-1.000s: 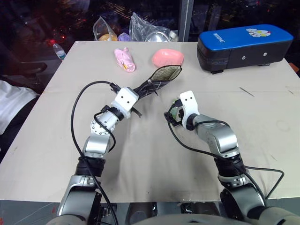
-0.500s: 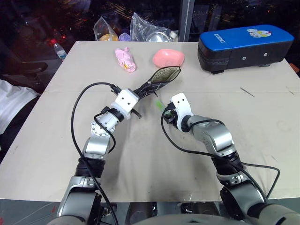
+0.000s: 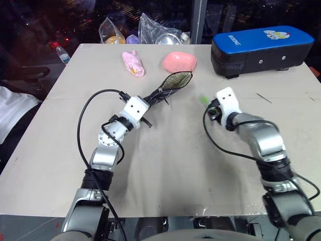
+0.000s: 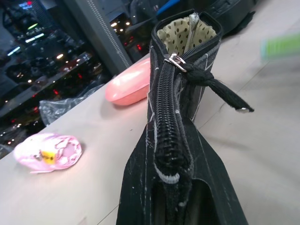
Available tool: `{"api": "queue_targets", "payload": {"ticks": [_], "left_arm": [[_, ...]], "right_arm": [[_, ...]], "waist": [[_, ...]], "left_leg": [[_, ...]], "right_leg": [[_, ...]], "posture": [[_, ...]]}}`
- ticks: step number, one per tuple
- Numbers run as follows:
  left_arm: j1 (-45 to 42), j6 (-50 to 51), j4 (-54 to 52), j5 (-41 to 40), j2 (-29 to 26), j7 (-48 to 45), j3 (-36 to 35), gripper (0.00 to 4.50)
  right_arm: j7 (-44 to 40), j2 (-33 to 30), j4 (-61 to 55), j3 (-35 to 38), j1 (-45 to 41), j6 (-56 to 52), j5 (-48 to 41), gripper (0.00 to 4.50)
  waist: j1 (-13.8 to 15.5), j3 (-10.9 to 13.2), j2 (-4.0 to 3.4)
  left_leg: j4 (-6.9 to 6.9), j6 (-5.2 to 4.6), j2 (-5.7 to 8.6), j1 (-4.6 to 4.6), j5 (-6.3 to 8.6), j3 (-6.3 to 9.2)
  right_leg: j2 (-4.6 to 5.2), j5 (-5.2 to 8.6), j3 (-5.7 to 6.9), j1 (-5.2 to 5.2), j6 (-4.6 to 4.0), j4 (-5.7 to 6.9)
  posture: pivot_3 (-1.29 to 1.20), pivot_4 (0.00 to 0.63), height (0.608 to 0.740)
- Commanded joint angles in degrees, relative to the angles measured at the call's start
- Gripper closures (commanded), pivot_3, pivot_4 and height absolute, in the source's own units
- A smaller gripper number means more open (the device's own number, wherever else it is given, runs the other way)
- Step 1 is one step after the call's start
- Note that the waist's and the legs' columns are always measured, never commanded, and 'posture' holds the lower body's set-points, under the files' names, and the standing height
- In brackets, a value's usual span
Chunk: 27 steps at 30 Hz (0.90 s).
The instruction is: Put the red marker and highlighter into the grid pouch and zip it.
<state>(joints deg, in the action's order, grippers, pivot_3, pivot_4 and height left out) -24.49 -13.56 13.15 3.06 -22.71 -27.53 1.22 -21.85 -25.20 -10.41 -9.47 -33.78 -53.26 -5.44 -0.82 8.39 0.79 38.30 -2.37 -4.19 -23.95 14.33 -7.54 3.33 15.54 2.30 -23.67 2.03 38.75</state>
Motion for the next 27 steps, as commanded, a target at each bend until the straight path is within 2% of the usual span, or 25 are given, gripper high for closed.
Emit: {"api": "queue_targets", "payload": {"ticks": [1, 4, 11, 18, 27], "left_arm": [[-1.01, -1.27, -1.45, -0.80, 0.74, -1.13, 1.42, 4.50], [-1.26, -1.65, -1.81, -0.07, 1.24, -1.74, 2.99, 4.50], [-1.63, -1.31, -3.48, 0.05, 2.24, -2.65, 5.54, 4.50], [-2.04, -1.17, -4.90, 0.49, 3.19, -3.30, 7.51, 4.50], [-2.62, -2.07, -7.12, 2.14, 2.52, -5.33, 10.18, 4.50]], "right_arm": [[-8.90, -7.85, -4.47, -1.76, -2.41, 13.23, 2.09, 3.75], [-14.79, -15.23, -4.22, -2.31, -3.69, 20.68, 4.08, 3.75], [-24.12, -23.36, -1.36, -5.81, -8.96, 30.44, 9.96, 3.75], [-31.55, -23.03, 6.11, -11.61, -14.27, 40.85, 15.82, 3.75], [-33.60, -18.72, 15.44, -14.57, -19.44, 54.24, 21.59, 3.75]], "waist": [[-0.06, 0.01, 0.01], [-0.07, 0.03, 0.03], [0.11, 0.06, 0.07], [0.16, 0.07, 0.08], [0.18, 0.09, 0.06]], "left_leg": [[0.00, 0.00, -0.01, 0.00, 0.00, 0.00], [0.00, 0.00, -0.02, 0.01, 0.00, 0.00], [0.03, 0.00, -0.02, 0.01, 0.00, -0.03], [0.04, 0.00, -0.02, 0.02, 0.00, -0.05], [0.06, 0.01, -0.03, 0.03, -0.01, -0.10]], "right_leg": [[-0.04, 0.00, -0.01, 0.00, 0.00, -0.01], [-0.09, 0.00, -0.03, 0.00, 0.00, -0.04], [-0.08, 0.00, -0.06, 0.00, 0.00, -0.04], [-0.09, 0.00, -0.07, 0.00, 0.00, -0.04], [-0.08, 0.00, -0.08, 0.00, 0.00, -0.02]], "posture": [[0.00, 0.150, 0.740], [0.00, 0.150, 0.740], [0.00, 0.150, 0.740], [0.00, 0.150, 0.740], [0.00, 0.150, 0.740]]}}
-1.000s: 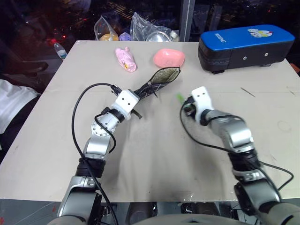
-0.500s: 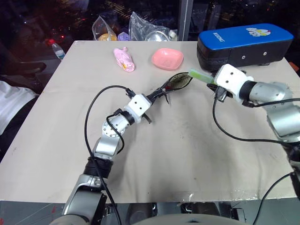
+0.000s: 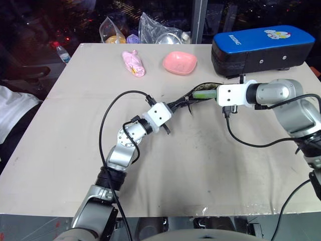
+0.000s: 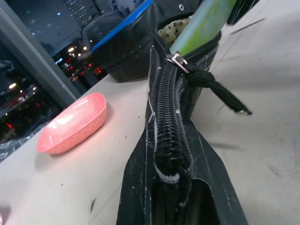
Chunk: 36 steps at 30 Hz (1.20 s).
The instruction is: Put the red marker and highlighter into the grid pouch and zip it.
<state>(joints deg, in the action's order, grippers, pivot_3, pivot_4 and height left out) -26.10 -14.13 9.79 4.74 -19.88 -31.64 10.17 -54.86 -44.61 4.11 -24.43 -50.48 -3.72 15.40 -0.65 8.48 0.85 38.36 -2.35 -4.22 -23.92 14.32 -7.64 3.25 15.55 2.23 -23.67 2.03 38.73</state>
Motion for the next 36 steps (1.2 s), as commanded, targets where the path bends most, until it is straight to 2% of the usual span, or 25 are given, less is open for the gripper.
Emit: {"api": "queue_targets", "payload": {"ticks": [1, 8, 13, 16, 21, 22, 23, 25, 28, 29, 33, 36], "left_arm": [[-1.07, -1.55, -3.89, 0.62, -0.38, -1.58, 1.58, 4.50], [-2.28, -2.68, -2.97, 1.21, 0.21, -2.09, 2.63, 4.50], [-2.55, -3.28, -2.51, 1.51, 0.26, -1.92, 2.36, 4.50], [-2.26, -3.80, -2.50, 1.49, -0.03, -1.90, 2.26, 4.50], [-1.95, -4.09, -2.76, 1.27, 0.24, -1.89, 2.52, 4.50], [-1.92, -4.03, -2.74, 1.21, 0.30, -1.88, 2.50, 4.50], [-1.87, -3.90, -2.73, 1.12, 0.40, -1.79, 2.41, 4.50], [-2.04, -3.79, -2.35, 0.80, 0.77, -1.38, 2.03, 4.50], [-2.14, -3.39, -1.76, 0.30, 1.28, -0.89, 1.54, 4.50], [-2.13, -3.32, -1.56, 0.27, 1.38, -0.78, 1.43, 4.50], [-1.29, -2.40, -0.27, -1.05, 2.45, 0.43, -0.01, 4.50], [-0.17, -2.15, 1.68, -1.74, 2.80, 1.29, -0.98, 4.50]], "right_arm": [[-1.09, 1.67, 2.14, 0.31, -3.22, 7.24, 0.14, 3.75], [-3.63, 3.96, 10.12, -1.42, -4.54, 21.52, 1.50, 3.75], [-1.05, 3.60, 17.44, -2.11, -6.66, 30.35, 6.16, 3.75], [0.84, 4.62, 20.99, -1.42, -7.69, 33.12, 7.09, 3.75], [1.78, 7.95, 23.57, 0.65, -6.44, 32.36, 3.75, 3.75], [1.22, 8.03, 23.50, 0.91, -6.23, 31.89, 3.34, 2.74], [0.82, 7.76, 23.23, 1.30, -6.05, 31.55, 3.05, 2.41], [1.17, 7.37, 22.26, 2.97, -5.57, 29.87, 1.58, 1.45], [0.09, 6.35, 17.91, 6.32, -3.61, 24.45, -2.14, 0.23], [-0.95, 5.94, 15.73, 7.33, -2.70, 22.02, -3.79, 0.09], [-2.82, 3.65, 4.41, 13.26, 0.70, 9.69, -9.90, 0.09], [-1.82, 2.12, -5.90, 19.17, 3.69, -3.73, -14.92, 0.09]], "waist": [[0.00, 0.00, 0.00], [0.13, 0.01, -0.01], [0.03, 0.01, -0.01], [-0.03, 0.02, -0.02], [-0.13, 0.03, -0.03], [-0.10, 0.03, -0.04], [-0.08, 0.03, -0.04], [0.15, 0.03, -0.04], [0.30, 0.03, -0.04], [0.29, 0.03, -0.04], [0.33, 0.04, -0.06], [0.22, 0.04, -0.06]], "left_leg": [[0.00, 0.00, 0.00, 0.00, 0.00, 0.00], [0.01, 0.00, -0.01, 0.02, 0.00, -0.18], [0.04, 0.00, -0.01, 0.02, -0.01, -0.35], [0.03, 0.01, -0.02, 0.05, -0.01, -0.39], [0.02, 0.03, -0.05, 0.10, -0.02, -0.45], [0.02, 0.03, -0.05, 0.10, -0.02, -0.46], [0.02, 0.03, -0.05, 0.10, -0.02, -0.46], [0.03, 0.03, -0.05, 0.09, -0.02, -0.46], [0.05, 0.03, -0.04, 0.08, -0.02, -0.46], [0.06, 0.03, -0.04, 0.08, -0.02, -0.46], [0.05, 0.03, -0.05, 0.07, -0.02, -0.38], [0.05, 0.03, -0.04, 0.08, -0.02, -0.21]], "right_leg": [[0.00, 0.00, 0.00, 0.00, 0.00, 0.00], [0.01, 0.00, 0.00, 0.01, 0.00, 0.00], [0.01, 0.00, -0.01, 0.01, 0.00, 0.03], [0.01, 0.00, -0.03, 0.01, 0.00, 0.05], [0.00, 0.00, -0.06, 0.00, 0.00, 0.09], [0.00, 0.00, -0.07, 0.00, 0.00, 0.09], [0.00, 0.00, -0.07, 0.00, 0.00, 0.09], [0.01, 0.00, -0.07, 0.01, 0.00, 0.09], [0.04, 0.00, -0.07, 0.02, 0.00, 0.08], [0.04, 0.00, -0.07, 0.02, 0.00, 0.09], [0.04, 0.00, -0.05, 0.02, 0.00, 0.11], [0.04, 0.00, -0.06, 0.02, 0.00, 0.11]], "posture": [[0.00, 0.150, 0.740], [0.00, 0.150, 0.740], [0.00, 0.150, 0.740], [0.00, 0.150, 0.740], [0.00, 0.150, 0.740], [0.00, 0.150, 0.740], [0.00, 0.150, 0.740], [0.00, 0.150, 0.740], [0.00, 0.150, 0.740], [0.00, 0.150, 0.740], [0.00, 0.150, 0.740], [0.00, 0.150, 0.740]]}}
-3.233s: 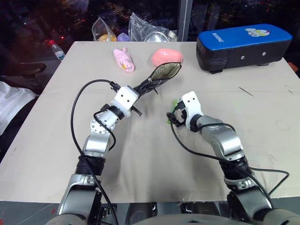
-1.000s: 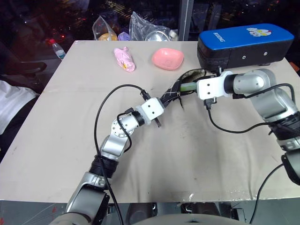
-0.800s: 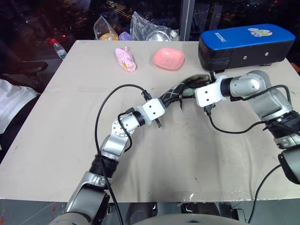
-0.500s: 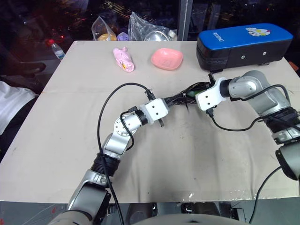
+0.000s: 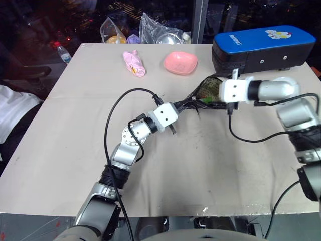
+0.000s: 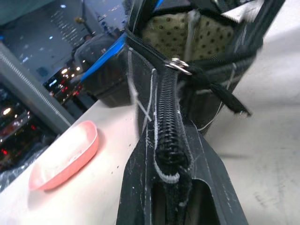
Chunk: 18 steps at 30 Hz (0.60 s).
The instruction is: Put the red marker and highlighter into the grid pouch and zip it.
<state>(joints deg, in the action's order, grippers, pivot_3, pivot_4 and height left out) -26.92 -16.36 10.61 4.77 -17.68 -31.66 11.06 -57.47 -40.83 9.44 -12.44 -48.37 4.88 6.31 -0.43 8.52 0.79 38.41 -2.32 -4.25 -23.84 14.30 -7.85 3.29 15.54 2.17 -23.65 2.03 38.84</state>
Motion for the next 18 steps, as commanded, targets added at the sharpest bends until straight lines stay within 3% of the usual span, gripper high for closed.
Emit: {"api": "queue_targets", "payload": {"ticks": [1, 6, 10, 13, 18], "left_arm": [[0.78, 0.27, 0.94, -2.12, 0.77, 1.27, -1.94, 4.50], [1.20, 1.36, 0.48, -3.54, 1.21, -0.90, -0.87, 4.50], [1.60, 2.23, 0.42, -4.04, 1.81, -1.47, -0.54, 4.50], [1.96, 3.53, 0.05, -5.12, 2.34, -2.82, -0.21, 4.50], [2.77, 5.02, -0.83, -6.99, 2.53, -5.23, 0.11, 4.50]], "right_arm": [[0.82, -1.57, -15.10, 8.73, 3.06, -17.49, -8.43, 0.09], [2.94, 0.42, -34.01, 11.10, 10.05, -45.49, -20.85, 0.09], [10.21, 6.86, -44.84, 9.36, 14.33, -63.77, -28.06, 0.09], [16.80, 9.52, -46.90, 5.36, 16.47, -69.49, -26.15, 0.09], [27.58, 18.14, -44.91, 6.00, 17.64, -78.84, -25.58, 0.09]], "waist": [[0.00, 0.00, 0.00], [-0.09, -0.01, 0.00], [-0.21, -0.01, 0.01], [-0.05, -0.01, 0.01], [-0.14, -0.05, 0.07]], "left_leg": [[-0.01, 0.00, 0.00, 0.00, 0.00, 0.09], [0.00, -0.01, -0.01, 0.00, 0.00, 0.22], [0.00, -0.02, -0.01, -0.01, 0.01, 0.28], [0.02, -0.03, 0.01, -0.03, 0.02, 0.33], [0.02, -0.03, 0.05, -0.04, 0.02, 0.33]], "right_leg": [[-0.01, 0.00, 0.00, 0.00, 0.00, 0.00], [-0.03, -0.01, 0.02, 0.02, -0.01, 0.03], [-0.02, -0.01, 0.02, 0.03, -0.02, 0.03], [-0.02, -0.01, 0.05, 0.03, -0.02, 0.03], [0.02, 0.00, 0.05, 0.04, -0.02, 0.03]], "posture": [[0.00, 0.150, 0.740], [0.00, 0.150, 0.740], [0.00, 0.150, 0.740], [0.00, 0.150, 0.740], [0.00, 0.150, 0.740]]}}
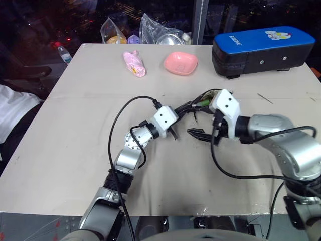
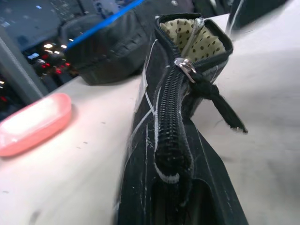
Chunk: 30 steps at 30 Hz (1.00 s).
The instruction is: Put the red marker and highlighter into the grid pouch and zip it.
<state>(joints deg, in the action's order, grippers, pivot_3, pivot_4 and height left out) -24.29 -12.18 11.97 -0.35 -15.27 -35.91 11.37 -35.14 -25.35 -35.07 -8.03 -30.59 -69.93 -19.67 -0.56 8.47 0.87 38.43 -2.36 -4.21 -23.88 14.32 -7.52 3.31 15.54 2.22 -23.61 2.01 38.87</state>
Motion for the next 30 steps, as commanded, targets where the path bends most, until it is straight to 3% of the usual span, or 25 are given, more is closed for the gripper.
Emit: {"api": "queue_targets", "payload": {"ticks": [1, 13, 20, 21, 22, 25, 27, 30], "left_arm": [[0.20, 1.16, -2.28, -2.03, 0.22, -1.21, -0.27, 4.50], [0.94, 1.67, -2.99, -2.33, 0.10, -2.71, 0.18, 4.50], [1.24, 1.48, -3.36, -1.97, -0.03, -2.78, 0.36, 4.50], [1.25, 1.46, -3.37, -1.93, -0.06, -2.76, 0.39, 4.50], [1.24, 1.44, -3.37, -1.88, -0.09, -2.75, 0.41, 4.50], [1.18, 1.40, -3.29, -1.76, -0.12, -2.72, 0.43, 4.50], [1.20, 1.40, -3.29, -1.68, -0.12, -2.67, 0.47, 4.50], [1.29, 1.46, -3.30, -1.55, -0.07, -2.56, 0.61, 4.50]], "right_arm": [[6.56, 3.64, 0.18, 1.80, 0.11, -4.78, 0.60, 0.09], [15.71, 18.24, 7.02, 12.62, -1.10, -10.60, -2.04, 0.09], [17.89, 22.00, 8.91, 14.92, -1.41, -10.98, -2.95, 0.09], [18.03, 22.04, 9.02, 14.87, -1.36, -10.83, -3.01, 0.59], [18.22, 22.14, 9.09, 14.93, -1.31, -10.67, -3.14, 0.78], [18.82, 22.21, 9.35, 15.15, -1.32, -10.18, -3.60, 2.31], [19.19, 22.33, 9.49, 15.47, -1.36, -9.93, -3.96, 2.97], [19.69, 22.23, 9.41, 15.90, -1.17, -9.80, -4.47, 4.44]], "waist": [[-0.02, 0.00, 0.00], [-0.12, 0.00, 0.00], [-0.21, 0.00, 0.00], [-0.22, 0.00, 0.00], [-0.23, 0.00, 0.00], [-0.23, 0.00, 0.00], [-0.24, 0.00, 0.00], [-0.23, 0.00, 0.00]], "left_leg": [[0.00, 0.00, 0.01, 0.00, 0.00, 0.01], [-0.03, 0.00, 0.01, -0.01, 0.00, 0.03], [-0.05, 0.00, 0.01, -0.02, 0.00, 0.03], [-0.05, 0.00, 0.01, -0.01, 0.00, 0.03], [-0.05, 0.00, 0.01, -0.02, 0.00, 0.03], [-0.06, 0.00, 0.01, -0.02, 0.00, 0.04], [-0.06, 0.00, 0.01, -0.01, 0.01, 0.04], [-0.06, -0.01, 0.00, -0.02, 0.01, 0.04]], "right_leg": [[-0.02, 0.00, 0.01, 0.00, 0.00, 0.00], [-0.07, 0.00, 0.02, 0.00, 0.00, -0.03], [-0.07, 0.00, 0.02, 0.00, 0.00, -0.04], [-0.07, 0.00, 0.02, 0.00, 0.00, -0.04], [-0.07, 0.00, 0.02, 0.00, 0.00, -0.04], [-0.07, 0.00, 0.02, 0.00, 0.00, -0.04], [-0.07, 0.00, 0.02, 0.00, 0.00, -0.04], [-0.07, 0.00, 0.03, 0.00, 0.00, -0.04]], "posture": [[0.00, 0.150, 0.740], [0.00, 0.150, 0.740], [0.00, 0.150, 0.740], [0.00, 0.150, 0.740], [0.00, 0.150, 0.740], [0.00, 0.150, 0.740], [0.00, 0.150, 0.740], [0.00, 0.150, 0.740]]}}
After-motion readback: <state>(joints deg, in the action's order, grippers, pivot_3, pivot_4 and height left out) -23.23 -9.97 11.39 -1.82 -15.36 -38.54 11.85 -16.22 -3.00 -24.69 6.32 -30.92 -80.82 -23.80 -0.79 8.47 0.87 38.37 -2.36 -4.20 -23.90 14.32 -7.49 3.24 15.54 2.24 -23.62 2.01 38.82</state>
